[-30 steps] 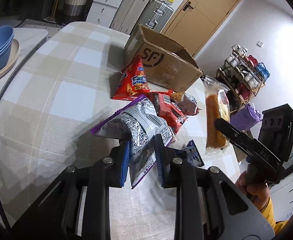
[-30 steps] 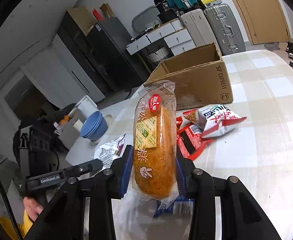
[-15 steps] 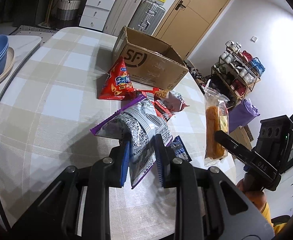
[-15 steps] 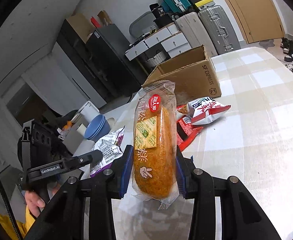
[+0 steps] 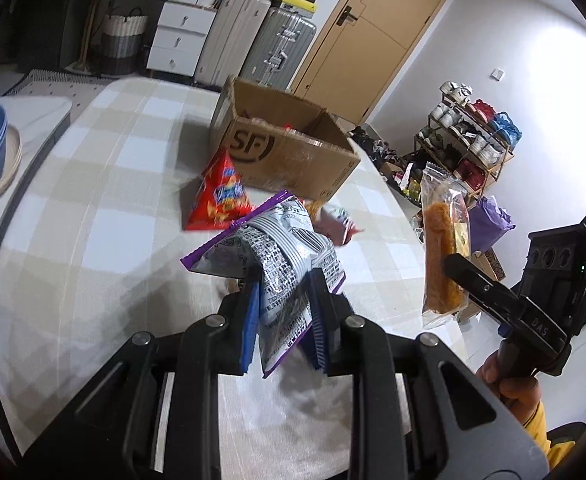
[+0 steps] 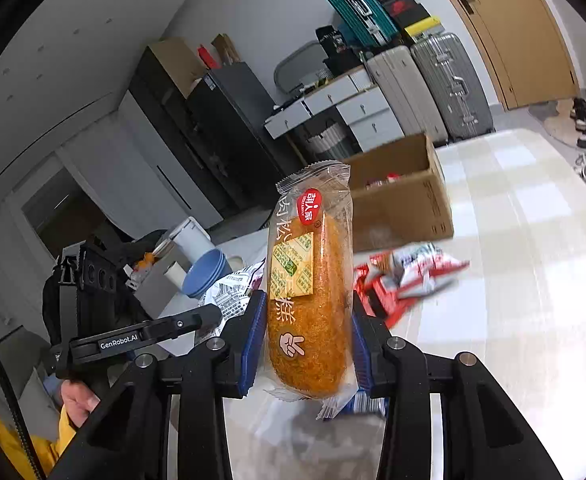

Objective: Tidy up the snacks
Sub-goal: 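Carry the chip bag and bread loaf over the cardboard box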

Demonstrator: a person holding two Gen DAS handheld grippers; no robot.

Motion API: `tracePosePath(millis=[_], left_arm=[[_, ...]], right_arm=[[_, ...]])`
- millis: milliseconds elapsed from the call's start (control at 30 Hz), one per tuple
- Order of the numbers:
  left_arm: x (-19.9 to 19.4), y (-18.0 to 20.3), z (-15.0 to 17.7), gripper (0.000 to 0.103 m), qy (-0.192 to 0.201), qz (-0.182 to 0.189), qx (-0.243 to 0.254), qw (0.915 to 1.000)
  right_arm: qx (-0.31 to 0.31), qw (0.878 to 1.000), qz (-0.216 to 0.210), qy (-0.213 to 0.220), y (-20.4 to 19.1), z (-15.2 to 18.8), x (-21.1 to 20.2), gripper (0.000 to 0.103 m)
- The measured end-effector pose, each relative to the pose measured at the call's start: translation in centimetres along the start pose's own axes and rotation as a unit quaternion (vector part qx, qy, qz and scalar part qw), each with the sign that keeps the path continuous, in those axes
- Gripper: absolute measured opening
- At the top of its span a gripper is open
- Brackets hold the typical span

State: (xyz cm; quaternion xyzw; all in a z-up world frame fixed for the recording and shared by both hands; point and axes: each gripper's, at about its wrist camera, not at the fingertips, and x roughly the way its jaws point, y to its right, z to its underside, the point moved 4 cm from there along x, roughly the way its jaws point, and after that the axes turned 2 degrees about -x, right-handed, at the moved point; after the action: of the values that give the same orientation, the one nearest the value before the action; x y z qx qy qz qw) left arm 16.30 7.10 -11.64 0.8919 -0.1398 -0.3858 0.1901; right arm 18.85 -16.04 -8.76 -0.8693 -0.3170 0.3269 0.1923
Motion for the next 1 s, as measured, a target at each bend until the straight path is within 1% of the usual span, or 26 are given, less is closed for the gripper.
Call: tracePosePath(millis=[200,300,467,600,700,800,1000], left_arm=[[-0.3,1.2,-3.1,0.02,0.015,0.004,0.021,0.9997],[-0.4,1.6,-4.6,0.02,0.023,-0.001,0.034,0.9991],[-0.4,2.2,-7.5,0.02,0.034,-0.008,0.05,0.9982],[-0.1,3.3,-9.7,0.02,0.04,-0.011,0.067,0.9969],[0.6,4.1,-11.7,0.02,0.048,-0.032,0.088,0.9944],[1.7,4.3,-13.7,0.02,0.043,-0.026,0.083,0.9952],[4.3,4.6,-17.7,0.02,0.036,-0.038,0.09,0.9946]], right_arm=[[-0.013,1.0,-0.011,0.008,-0.6,-3.0,0.2,0.039],[-0.022,1.0,-0.012,0.009,-0.9,-4.5,0.6,0.039],[-0.037,0.999,-0.015,0.0,-1.2,-7.1,2.0,0.039],[-0.034,0.999,-0.019,-0.004,-1.0,-9.5,3.4,0.039],[-0.031,0.999,-0.017,-0.004,-0.6,-11.5,4.4,0.039],[-0.034,0.999,-0.012,-0.006,-0.2,-13.4,5.4,0.039],[-0.042,0.999,0.01,-0.014,1.0,-16.8,7.7,0.039]])
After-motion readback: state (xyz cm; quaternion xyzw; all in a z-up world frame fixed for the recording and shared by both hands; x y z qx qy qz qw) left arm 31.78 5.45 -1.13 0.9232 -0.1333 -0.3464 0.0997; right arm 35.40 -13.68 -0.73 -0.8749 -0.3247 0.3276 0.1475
